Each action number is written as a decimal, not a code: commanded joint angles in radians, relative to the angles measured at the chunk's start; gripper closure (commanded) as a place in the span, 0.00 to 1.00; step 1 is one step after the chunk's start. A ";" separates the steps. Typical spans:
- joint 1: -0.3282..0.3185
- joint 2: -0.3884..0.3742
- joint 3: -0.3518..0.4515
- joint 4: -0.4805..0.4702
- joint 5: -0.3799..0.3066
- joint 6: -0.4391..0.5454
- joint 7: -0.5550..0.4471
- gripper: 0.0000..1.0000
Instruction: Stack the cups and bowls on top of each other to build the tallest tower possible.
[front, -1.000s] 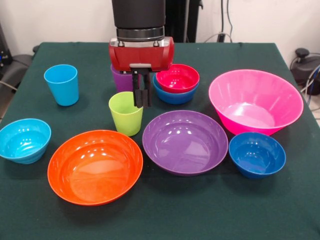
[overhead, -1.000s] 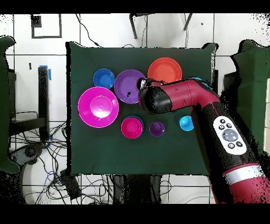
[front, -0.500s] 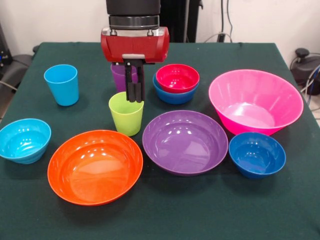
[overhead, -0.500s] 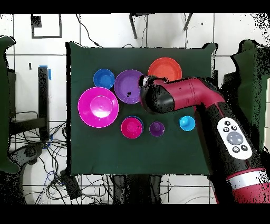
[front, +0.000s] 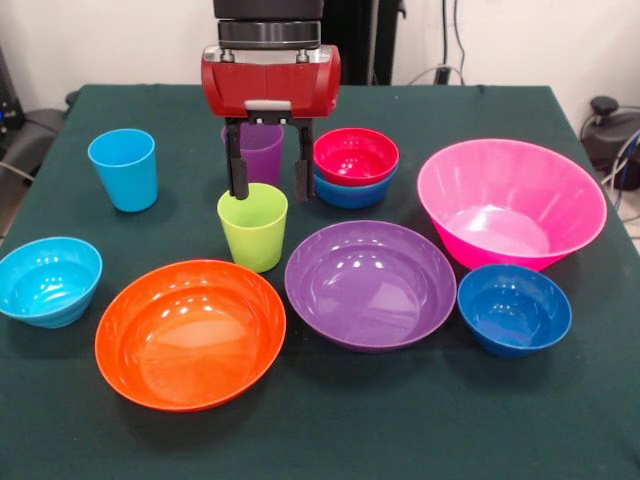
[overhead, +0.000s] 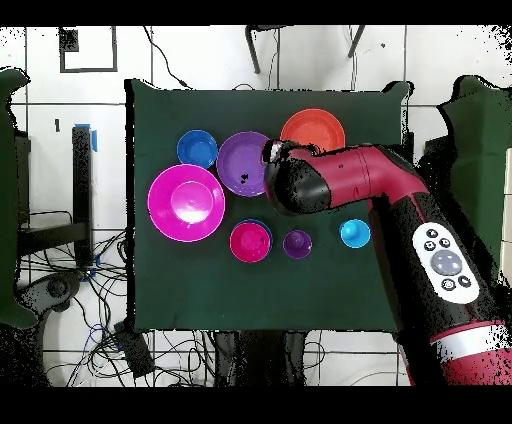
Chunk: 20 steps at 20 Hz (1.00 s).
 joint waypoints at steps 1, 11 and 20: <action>0.003 0.021 0.030 0.004 -0.062 0.060 -0.257 0.00; 0.009 0.041 0.017 -0.005 -0.096 0.017 -0.237 0.00; 0.048 0.080 -0.032 -0.029 -0.185 -0.056 -0.162 0.00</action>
